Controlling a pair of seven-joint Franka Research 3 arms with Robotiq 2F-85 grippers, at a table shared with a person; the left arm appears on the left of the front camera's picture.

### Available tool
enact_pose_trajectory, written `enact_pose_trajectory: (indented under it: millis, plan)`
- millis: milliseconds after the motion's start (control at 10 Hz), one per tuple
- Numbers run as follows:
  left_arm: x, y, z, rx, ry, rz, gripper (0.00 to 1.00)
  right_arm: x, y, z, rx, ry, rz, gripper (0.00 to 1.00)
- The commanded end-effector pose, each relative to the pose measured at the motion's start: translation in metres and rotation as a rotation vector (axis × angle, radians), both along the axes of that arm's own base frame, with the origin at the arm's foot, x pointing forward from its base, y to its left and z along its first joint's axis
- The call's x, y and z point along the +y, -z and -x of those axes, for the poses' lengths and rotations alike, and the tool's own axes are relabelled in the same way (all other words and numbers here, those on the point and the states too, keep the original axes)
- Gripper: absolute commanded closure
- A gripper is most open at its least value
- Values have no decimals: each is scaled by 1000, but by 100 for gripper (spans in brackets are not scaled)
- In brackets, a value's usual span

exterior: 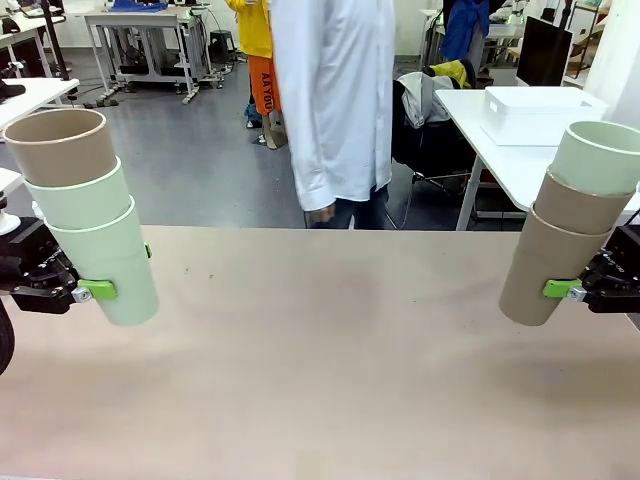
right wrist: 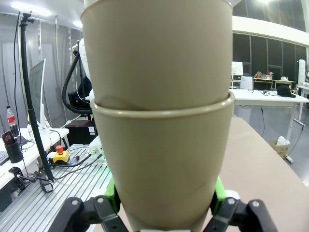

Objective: Stack the cups and store them in the basket.
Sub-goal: Place the stack of Reusable plastic cups into the Pantry Basket.

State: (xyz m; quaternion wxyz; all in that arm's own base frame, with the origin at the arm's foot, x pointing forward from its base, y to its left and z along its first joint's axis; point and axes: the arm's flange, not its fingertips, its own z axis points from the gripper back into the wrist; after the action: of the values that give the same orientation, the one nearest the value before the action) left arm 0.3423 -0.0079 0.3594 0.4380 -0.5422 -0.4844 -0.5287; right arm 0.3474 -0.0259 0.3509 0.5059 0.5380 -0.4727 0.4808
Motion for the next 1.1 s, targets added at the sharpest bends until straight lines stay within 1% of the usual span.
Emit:
enact_pose_trajectory:
  millis: [0, 1000]
  plan:
    - [-2, -3, 1, -1, 8, 8, 15, 0, -3, 0, -9, 2, -1, 15]
    - [-2, -3, 1, -1, 8, 8, 15, 0, -3, 0, -9, 2, -1, 15]
